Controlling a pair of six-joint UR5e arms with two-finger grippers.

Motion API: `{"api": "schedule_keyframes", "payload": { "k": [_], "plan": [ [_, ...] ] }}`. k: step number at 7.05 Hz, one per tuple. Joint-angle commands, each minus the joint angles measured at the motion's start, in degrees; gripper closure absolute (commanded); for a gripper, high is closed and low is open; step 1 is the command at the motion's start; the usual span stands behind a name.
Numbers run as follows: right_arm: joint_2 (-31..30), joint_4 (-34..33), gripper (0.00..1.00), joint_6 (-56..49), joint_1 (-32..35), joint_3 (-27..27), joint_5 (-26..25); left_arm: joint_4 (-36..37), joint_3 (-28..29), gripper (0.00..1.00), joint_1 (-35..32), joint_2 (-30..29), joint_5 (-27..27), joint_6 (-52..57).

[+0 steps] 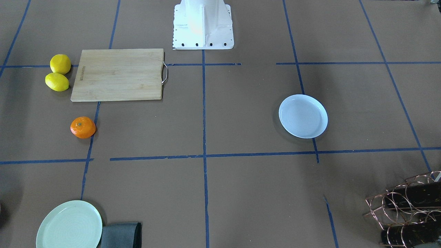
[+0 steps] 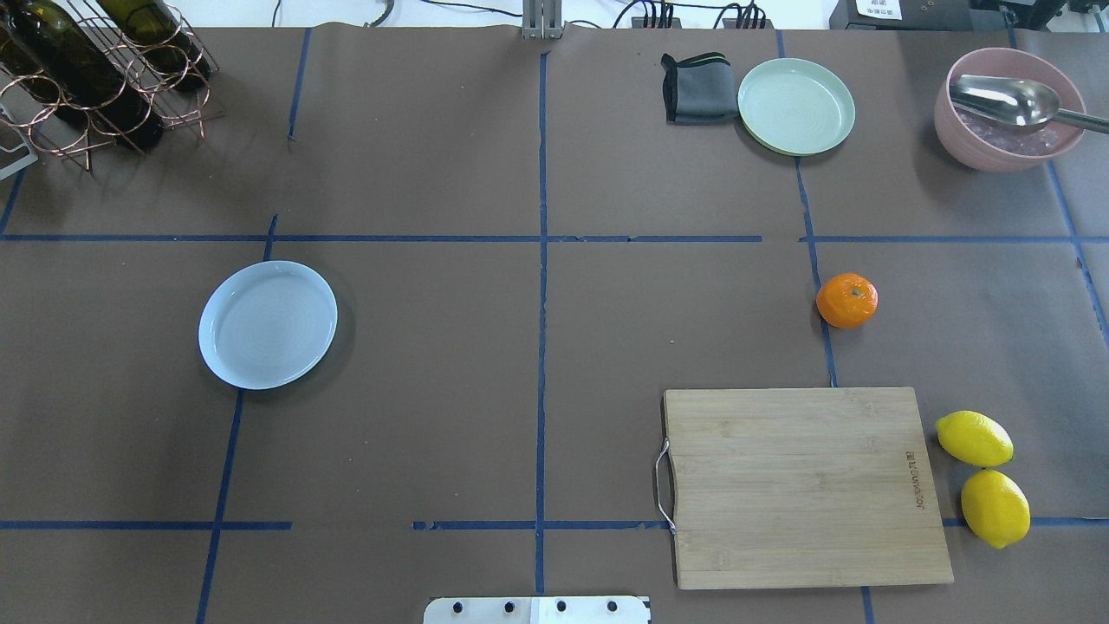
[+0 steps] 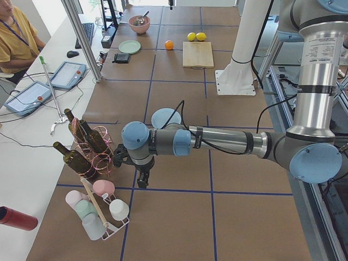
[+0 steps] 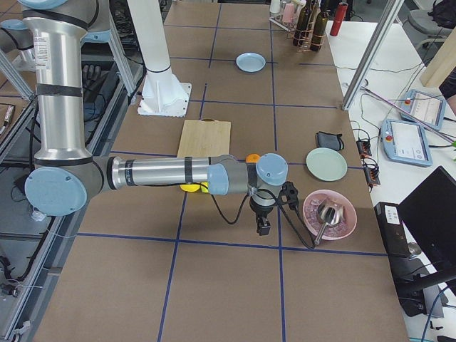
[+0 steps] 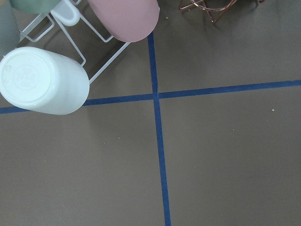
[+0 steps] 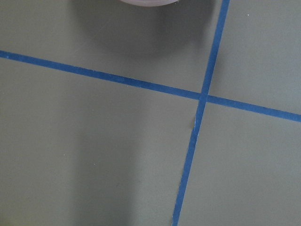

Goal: Pick orange to plate

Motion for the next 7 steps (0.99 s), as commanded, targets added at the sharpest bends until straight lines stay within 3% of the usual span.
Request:
{"api": "schedule_keyframes", "payload": {
  "k": [1, 3, 4, 5, 7],
  "plan": [
    [0.41, 0.19, 0.0, 0.05, 0.0, 0.37, 1.02, -1.46, -0.71, 0.0, 0.08, -0.12, 1.32, 3.39],
    [0.24, 0.19, 0.0, -0.04, 0.0, 0.2, 0.94, 0.45, -4.38, 0.0, -0.01, -0.12, 1.42, 4.04],
    [0.07, 0.1, 0.0, -0.13, 0.0, -0.32, 0.94, -0.24, -2.75, 0.0, 0.6, -0.73, 4.9, 3.61],
    [0.41, 0.1, 0.0, -0.13, 0.0, -0.5, 0.85, -2.34, -3.69, 0.0, 0.52, -0.3, 4.67, 3.78],
    [0.86, 0.19, 0.0, -0.04, -0.09, 0.11, 1.02, -7.26, -6.69, 0.0, 4.35, 0.05, -3.54, 2.9]
  ]
}}
